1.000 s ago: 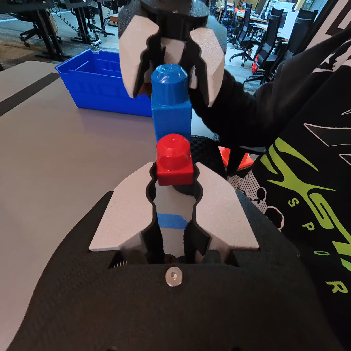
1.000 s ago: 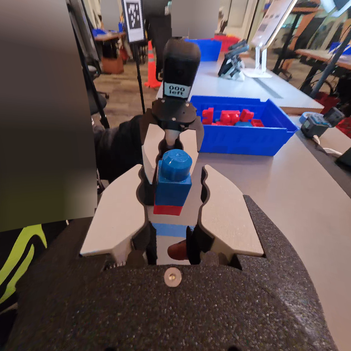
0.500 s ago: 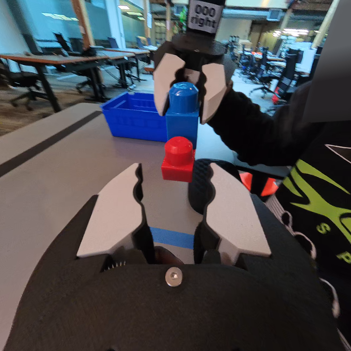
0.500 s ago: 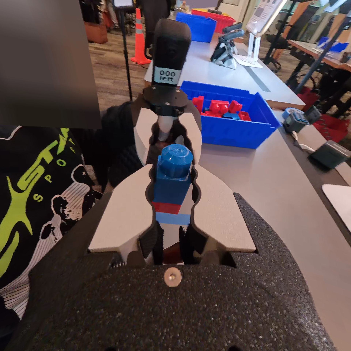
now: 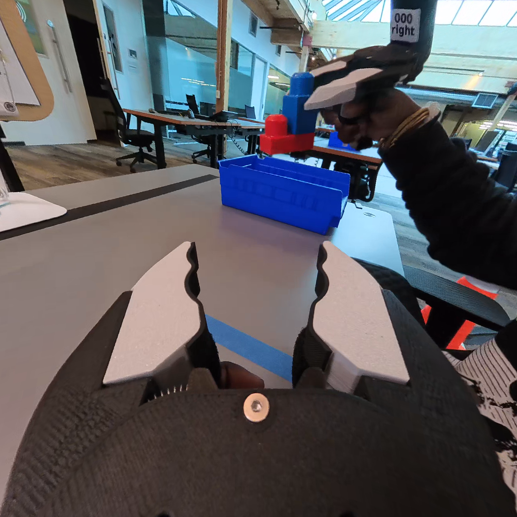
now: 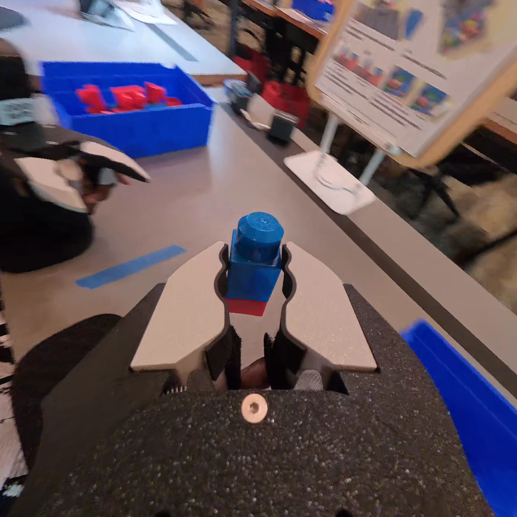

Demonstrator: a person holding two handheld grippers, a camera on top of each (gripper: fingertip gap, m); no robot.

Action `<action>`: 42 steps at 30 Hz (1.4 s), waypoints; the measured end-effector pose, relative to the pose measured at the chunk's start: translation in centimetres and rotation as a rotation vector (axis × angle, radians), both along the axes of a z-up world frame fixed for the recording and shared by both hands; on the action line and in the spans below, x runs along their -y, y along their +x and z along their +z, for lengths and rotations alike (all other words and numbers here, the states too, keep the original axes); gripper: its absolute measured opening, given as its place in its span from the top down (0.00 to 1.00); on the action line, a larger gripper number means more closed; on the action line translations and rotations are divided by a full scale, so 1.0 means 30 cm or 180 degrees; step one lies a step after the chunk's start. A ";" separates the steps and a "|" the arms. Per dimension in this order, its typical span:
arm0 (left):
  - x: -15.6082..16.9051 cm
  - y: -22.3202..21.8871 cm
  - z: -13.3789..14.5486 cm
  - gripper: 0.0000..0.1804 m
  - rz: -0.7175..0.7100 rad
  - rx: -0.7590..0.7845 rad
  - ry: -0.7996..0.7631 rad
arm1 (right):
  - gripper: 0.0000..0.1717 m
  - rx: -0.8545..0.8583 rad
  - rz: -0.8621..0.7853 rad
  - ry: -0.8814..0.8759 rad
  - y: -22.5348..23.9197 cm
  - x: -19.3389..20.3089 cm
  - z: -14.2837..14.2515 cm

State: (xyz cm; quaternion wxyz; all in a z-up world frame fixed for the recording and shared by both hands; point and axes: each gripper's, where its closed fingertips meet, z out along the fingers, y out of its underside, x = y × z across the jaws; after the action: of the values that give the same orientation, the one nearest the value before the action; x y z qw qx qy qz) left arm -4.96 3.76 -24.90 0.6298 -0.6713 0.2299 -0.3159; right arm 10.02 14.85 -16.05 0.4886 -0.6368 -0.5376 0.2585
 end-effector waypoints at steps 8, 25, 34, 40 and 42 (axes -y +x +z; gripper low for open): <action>-0.001 0.003 -0.016 0.55 0.0009 -0.0077 -0.0022 | 0.79 0.0270 -0.1412 -0.0036 0.333 -0.303 -0.038; -0.004 -0.003 -0.015 0.58 0.0079 -0.0173 0.0069 | 0.79 0.0672 -0.2459 -0.0493 0.529 -0.611 -0.396; -0.006 -0.004 -0.020 0.58 0.0084 -0.0196 0.0060 | 0.79 0.0449 -0.2593 -0.0613 0.524 -0.668 -0.475; -0.005 -0.001 -0.023 0.58 0.0059 -0.0201 0.0041 | 0.79 0.0420 -0.2584 -0.0613 0.519 -0.666 -0.506; -0.006 -0.001 -0.024 0.58 0.0064 -0.0207 0.0037 | 0.79 0.0446 -0.2569 -0.0617 0.518 -0.664 -0.518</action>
State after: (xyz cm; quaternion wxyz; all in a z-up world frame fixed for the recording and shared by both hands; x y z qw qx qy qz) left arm -4.99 3.93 -25.63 0.6291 -0.6798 0.2453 -0.2863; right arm 25.56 34.78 -31.60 0.4508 -0.8553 -0.2502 0.0519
